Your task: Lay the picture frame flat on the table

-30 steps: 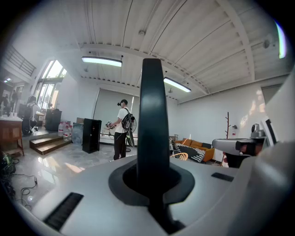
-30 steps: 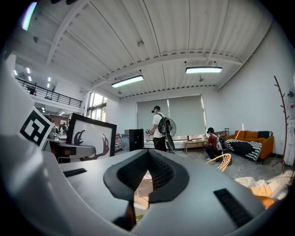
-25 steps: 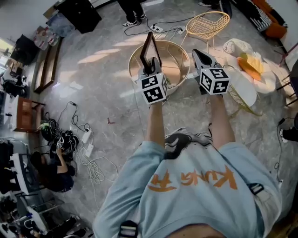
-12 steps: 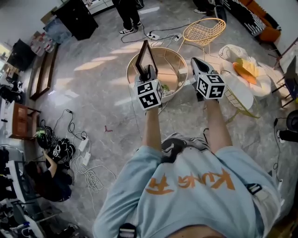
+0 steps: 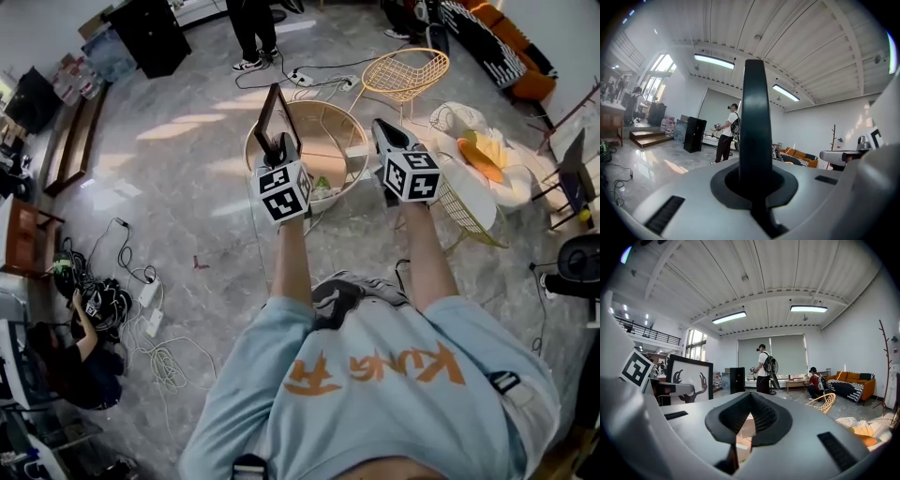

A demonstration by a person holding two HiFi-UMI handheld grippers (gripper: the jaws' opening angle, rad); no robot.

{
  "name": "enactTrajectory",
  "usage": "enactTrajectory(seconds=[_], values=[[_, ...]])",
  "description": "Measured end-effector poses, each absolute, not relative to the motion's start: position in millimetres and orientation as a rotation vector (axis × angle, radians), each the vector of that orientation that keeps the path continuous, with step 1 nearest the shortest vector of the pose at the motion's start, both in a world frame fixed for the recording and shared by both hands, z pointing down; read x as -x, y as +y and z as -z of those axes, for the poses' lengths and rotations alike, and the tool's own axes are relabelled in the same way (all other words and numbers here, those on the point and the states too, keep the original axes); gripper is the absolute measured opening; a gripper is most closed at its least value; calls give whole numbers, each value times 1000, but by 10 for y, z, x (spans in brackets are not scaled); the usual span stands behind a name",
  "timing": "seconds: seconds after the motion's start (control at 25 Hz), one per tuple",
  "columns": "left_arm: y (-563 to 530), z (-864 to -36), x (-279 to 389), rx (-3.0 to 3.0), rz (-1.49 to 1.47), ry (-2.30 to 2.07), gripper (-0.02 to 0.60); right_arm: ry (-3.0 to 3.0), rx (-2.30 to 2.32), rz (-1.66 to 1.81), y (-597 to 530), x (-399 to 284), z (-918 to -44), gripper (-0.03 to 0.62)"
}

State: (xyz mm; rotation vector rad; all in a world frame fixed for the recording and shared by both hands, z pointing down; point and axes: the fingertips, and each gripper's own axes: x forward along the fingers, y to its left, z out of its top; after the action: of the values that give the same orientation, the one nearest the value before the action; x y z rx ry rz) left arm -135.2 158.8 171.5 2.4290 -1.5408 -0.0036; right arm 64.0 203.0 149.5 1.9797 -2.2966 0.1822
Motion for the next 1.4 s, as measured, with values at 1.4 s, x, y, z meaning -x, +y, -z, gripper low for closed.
enactTrajectory(seconds=[1.4], values=[[-420,-2186,431,-2301,-179,-1608,26,-2434,-1934,-341,-342,-1854,-1686,-2]])
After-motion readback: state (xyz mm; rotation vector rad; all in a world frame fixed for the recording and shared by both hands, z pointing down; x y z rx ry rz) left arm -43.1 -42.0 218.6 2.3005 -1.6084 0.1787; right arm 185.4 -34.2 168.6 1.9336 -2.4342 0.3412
